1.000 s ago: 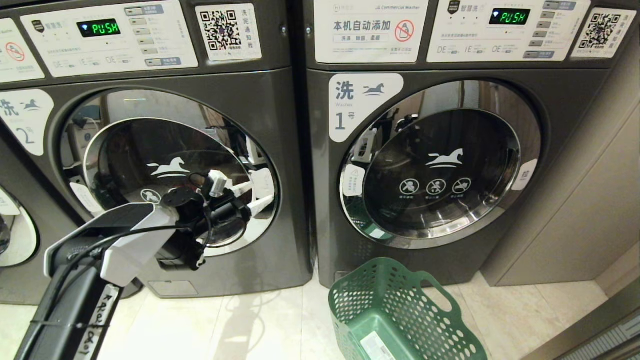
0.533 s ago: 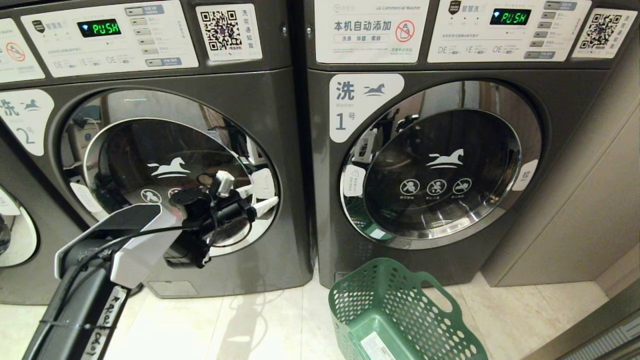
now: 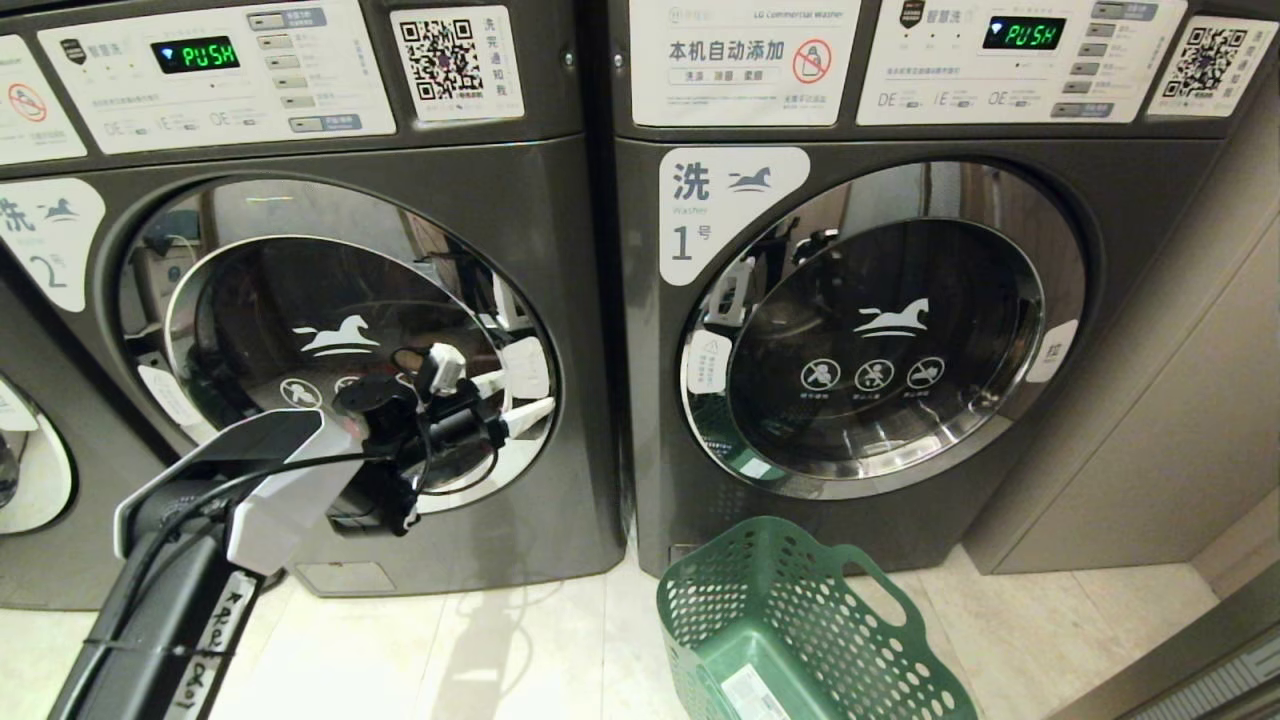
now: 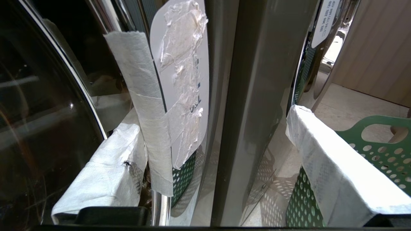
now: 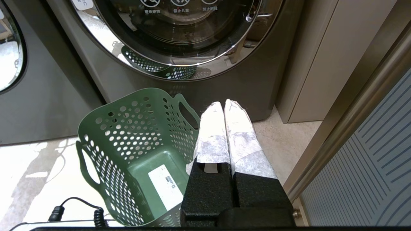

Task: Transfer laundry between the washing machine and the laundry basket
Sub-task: Open the lid of the washing machine

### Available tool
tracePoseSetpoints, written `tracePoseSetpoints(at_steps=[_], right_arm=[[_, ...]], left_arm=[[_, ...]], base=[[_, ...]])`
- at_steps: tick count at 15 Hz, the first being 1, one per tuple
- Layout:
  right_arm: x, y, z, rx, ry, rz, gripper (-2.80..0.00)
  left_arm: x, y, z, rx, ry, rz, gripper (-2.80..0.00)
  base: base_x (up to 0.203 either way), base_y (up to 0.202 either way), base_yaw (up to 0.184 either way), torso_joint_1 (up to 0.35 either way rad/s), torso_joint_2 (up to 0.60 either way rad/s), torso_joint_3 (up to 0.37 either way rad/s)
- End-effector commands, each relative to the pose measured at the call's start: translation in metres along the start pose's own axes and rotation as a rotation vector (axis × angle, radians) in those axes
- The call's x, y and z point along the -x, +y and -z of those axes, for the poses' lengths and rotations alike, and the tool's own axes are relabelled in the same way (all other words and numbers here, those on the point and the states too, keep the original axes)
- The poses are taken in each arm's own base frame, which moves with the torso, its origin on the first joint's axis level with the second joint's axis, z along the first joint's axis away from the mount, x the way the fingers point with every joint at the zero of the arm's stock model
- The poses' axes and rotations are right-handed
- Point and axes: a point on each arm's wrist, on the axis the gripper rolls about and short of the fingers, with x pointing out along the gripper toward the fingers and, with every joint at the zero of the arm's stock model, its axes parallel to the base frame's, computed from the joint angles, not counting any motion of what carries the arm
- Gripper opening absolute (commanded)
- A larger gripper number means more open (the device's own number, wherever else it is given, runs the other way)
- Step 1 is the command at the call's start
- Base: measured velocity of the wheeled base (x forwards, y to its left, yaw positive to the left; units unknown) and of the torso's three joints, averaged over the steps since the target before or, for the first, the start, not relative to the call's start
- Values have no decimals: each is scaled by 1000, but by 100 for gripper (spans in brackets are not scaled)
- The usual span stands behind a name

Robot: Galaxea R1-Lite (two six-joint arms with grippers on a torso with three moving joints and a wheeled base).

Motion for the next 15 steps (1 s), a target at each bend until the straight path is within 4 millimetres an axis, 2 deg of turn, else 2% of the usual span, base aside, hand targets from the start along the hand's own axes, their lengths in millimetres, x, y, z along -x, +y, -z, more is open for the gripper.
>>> tracePoseSetpoints(at_steps=[1,8,15], right_arm=[[0,0,0,0,1,0,-280],[0,0,0,0,1,0,-280],[0,0,0,0,1,0,-280]], left_arm=[[-17,-13,0,-6,-16,58,0],[-41,-41,-10,1,-48,131,0],[-36,-50,-9,5,-46,137,0]], base=[[0,0,0,0,0,0],[0,0,0,0,0,0],[0,0,0,0,0,0]])
